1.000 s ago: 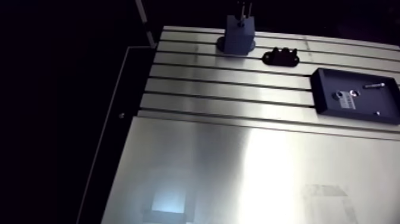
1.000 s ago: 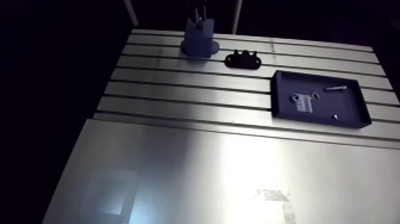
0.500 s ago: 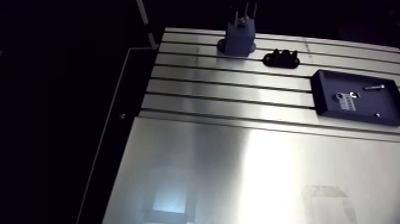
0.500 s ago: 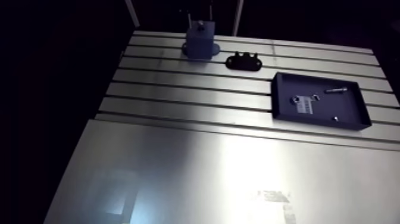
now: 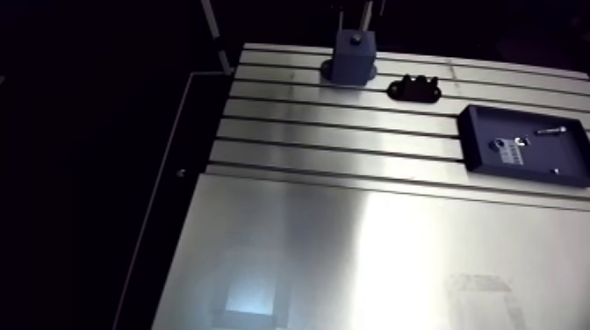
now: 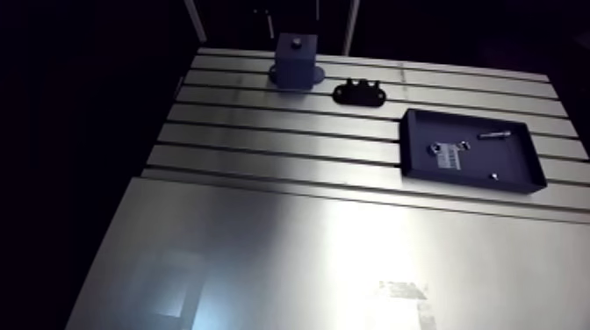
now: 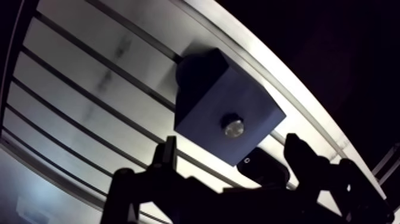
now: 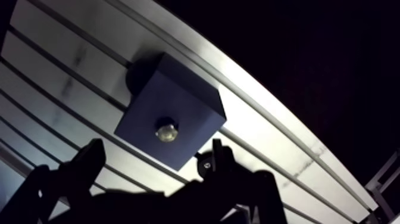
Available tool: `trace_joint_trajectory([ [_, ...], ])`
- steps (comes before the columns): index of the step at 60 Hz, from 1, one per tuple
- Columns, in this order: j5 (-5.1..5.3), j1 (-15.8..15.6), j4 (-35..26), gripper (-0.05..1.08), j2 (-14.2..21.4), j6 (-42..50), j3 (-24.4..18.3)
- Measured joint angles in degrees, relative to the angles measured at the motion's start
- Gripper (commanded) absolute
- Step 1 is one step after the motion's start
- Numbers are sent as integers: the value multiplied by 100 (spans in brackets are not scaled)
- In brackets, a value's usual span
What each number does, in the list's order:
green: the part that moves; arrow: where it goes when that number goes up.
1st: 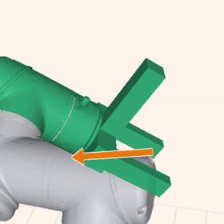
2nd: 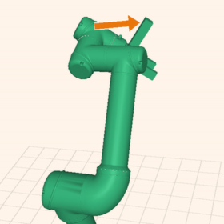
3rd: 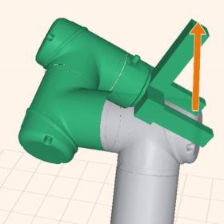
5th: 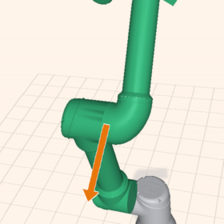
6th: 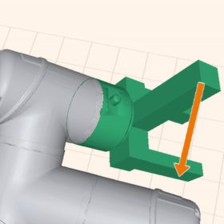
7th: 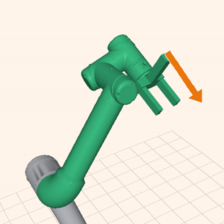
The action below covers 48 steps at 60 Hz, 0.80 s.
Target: Pick up the M10 bolt and insert it into the hex recess until seated.
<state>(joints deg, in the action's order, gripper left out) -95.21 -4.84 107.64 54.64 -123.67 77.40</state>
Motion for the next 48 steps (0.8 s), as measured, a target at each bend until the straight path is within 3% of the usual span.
trace_joint_trajectory([
  [24,35,27,-57,6,156,1145,32],
  [30,49,40,-84,13,212,1627,89],
  [48,236,62,-39,23,247,2584,235],
])
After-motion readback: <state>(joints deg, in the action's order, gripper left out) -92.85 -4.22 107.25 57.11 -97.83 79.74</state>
